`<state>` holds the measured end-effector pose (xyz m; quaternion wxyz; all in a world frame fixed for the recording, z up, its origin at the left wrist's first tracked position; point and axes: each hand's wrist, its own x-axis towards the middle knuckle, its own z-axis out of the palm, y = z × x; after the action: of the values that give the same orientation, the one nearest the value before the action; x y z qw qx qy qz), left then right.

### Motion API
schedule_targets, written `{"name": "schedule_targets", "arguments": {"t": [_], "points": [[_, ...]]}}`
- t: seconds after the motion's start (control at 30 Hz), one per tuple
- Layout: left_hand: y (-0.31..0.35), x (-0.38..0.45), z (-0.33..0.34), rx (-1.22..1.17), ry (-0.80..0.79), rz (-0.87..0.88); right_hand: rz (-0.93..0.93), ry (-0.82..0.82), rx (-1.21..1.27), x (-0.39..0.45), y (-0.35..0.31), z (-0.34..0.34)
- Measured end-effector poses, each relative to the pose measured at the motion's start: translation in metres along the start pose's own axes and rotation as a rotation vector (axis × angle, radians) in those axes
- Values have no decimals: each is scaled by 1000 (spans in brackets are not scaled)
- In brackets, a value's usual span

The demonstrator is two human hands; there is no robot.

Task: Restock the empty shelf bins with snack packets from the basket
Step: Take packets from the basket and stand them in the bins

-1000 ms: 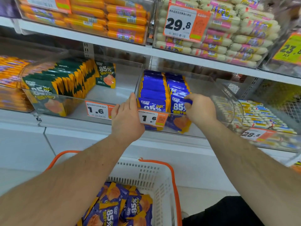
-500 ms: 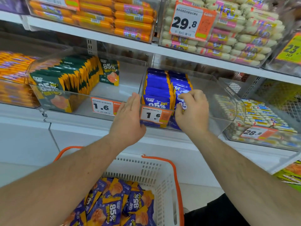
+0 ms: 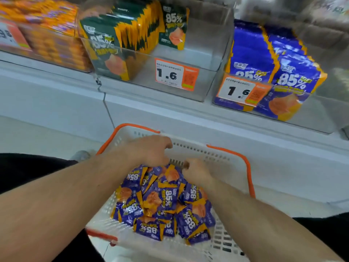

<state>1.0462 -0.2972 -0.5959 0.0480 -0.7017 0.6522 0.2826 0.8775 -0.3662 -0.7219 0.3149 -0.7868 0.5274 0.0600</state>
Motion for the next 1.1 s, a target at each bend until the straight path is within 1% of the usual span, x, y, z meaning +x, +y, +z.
{"name": "schedule_targets", "arguments": {"t": [0.03, 0.1, 0.2, 0.3, 0.37, 0.43, 0.47, 0.53, 0.57, 0.63, 0.73, 0.8, 0.87, 0.97, 1.03, 1.1], "points": [[-3, 3, 2, -7, -52, -9, 100, -83, 47, 4, 4, 19], [-9, 10, 8, -10, -149, -24, 268, -174, 135, 10, 12, 54], [-20, 21, 19, -32, -212, -44, 430, -290, 179, 13, 20, 93], [-24, 25, 20, -98, -236, -68, 590, -339, 294, 13, 17, 111], [-25, 28, 20, -112, -238, -67, 630, -311, 347, 15, 15, 118], [-26, 31, 21, -101, -243, -68, 658, -289, 319, 16, 10, 122], [-27, 32, 21, -95, -243, -72, 649, -292, 297, 18, 11, 124], [-25, 32, 20, -85, -240, -66, 570, -284, 240, 19, 12, 122], [-24, 31, 19, -85, -244, -64, 546, -266, 249, 21, 12, 118], [-20, 30, 18, -87, -249, -55, 499, -183, 299, 19, 11, 99], [-10, 25, 15, -74, -234, -40, 423, -61, 304, 12, 8, 59], [-3, 18, 12, -80, -216, -21, 306, -16, 308, 7, 7, 30], [3, 12, 10, -109, -170, -8, 172, 21, 234, 0, 6, -8], [12, 6, 4, -195, -47, -2, -8, 107, 132, -24, 0, -75], [23, 3, -4, -249, 53, 21, -65, 147, 94, -41, -6, -117], [40, 2, -10, -358, 123, 52, -113, 195, 116, -53, -7, -149]]}}
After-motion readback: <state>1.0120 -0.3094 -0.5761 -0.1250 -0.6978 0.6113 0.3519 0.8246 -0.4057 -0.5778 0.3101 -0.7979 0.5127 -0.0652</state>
